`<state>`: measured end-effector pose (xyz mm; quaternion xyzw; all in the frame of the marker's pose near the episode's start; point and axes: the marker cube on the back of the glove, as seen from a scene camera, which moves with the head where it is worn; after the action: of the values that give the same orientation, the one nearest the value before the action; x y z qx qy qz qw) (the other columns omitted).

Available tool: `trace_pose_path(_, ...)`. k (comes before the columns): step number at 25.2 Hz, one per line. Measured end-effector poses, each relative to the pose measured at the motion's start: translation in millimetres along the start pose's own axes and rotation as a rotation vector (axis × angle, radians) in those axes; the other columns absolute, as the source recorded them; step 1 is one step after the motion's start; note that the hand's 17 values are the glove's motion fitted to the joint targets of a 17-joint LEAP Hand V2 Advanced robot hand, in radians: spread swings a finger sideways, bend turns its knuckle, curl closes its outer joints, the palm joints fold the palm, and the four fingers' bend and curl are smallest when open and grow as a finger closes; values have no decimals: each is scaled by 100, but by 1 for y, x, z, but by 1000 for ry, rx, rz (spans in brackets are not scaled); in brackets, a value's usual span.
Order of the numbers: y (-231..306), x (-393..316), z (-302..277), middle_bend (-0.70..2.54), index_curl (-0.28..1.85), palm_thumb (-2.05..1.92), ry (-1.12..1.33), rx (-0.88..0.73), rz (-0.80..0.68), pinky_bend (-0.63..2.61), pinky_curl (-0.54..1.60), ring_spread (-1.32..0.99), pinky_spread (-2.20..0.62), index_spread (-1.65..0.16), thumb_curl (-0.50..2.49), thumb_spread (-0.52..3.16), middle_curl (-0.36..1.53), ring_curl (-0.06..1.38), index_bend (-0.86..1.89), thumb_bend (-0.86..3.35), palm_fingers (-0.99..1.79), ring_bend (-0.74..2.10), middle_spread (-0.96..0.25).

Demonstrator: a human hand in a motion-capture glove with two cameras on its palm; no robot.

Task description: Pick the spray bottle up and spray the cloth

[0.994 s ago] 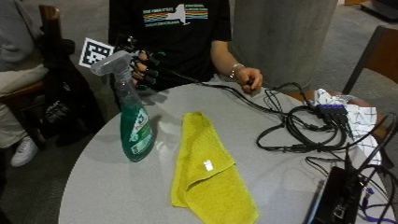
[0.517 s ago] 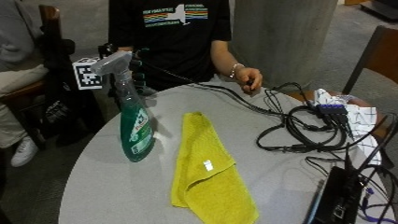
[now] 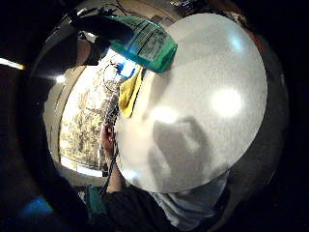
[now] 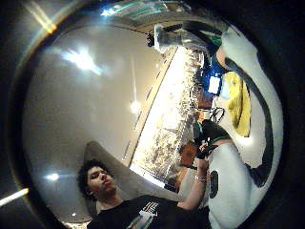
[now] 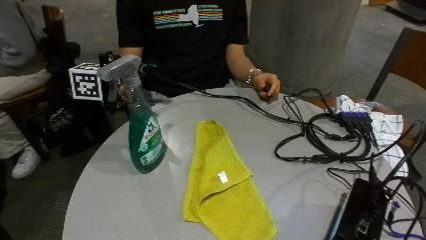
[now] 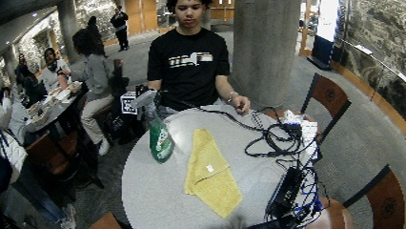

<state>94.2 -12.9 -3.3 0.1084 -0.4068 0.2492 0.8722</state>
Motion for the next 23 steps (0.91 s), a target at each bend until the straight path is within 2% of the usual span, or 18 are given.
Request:
trace_pose_path(2, -19, 1, 6, 16, 31, 89, 9, 97, 62, 30, 35, -1, 15, -28, 42, 98, 34, 34, 11, 4, 82, 29, 1)
trace_pose_path(5, -41, 8, 5, 16, 30, 91, 42, 142, 84, 32, 36, -1, 15, -28, 43, 99, 34, 35, 12, 3, 80, 30, 1)
trace_pose_path(16, -95, 21, 0, 16, 28, 96, 110, 151, 112, 40, 38, 0, 16, -30, 46, 98, 34, 36, 10, -1, 70, 33, 2)
trace_pose_path(23, -103, 22, 3, 18, 26, 98, 131, 164, 106, 46, 39, 0, 17, -31, 47, 98, 35, 37, 9, -1, 69, 35, 2)
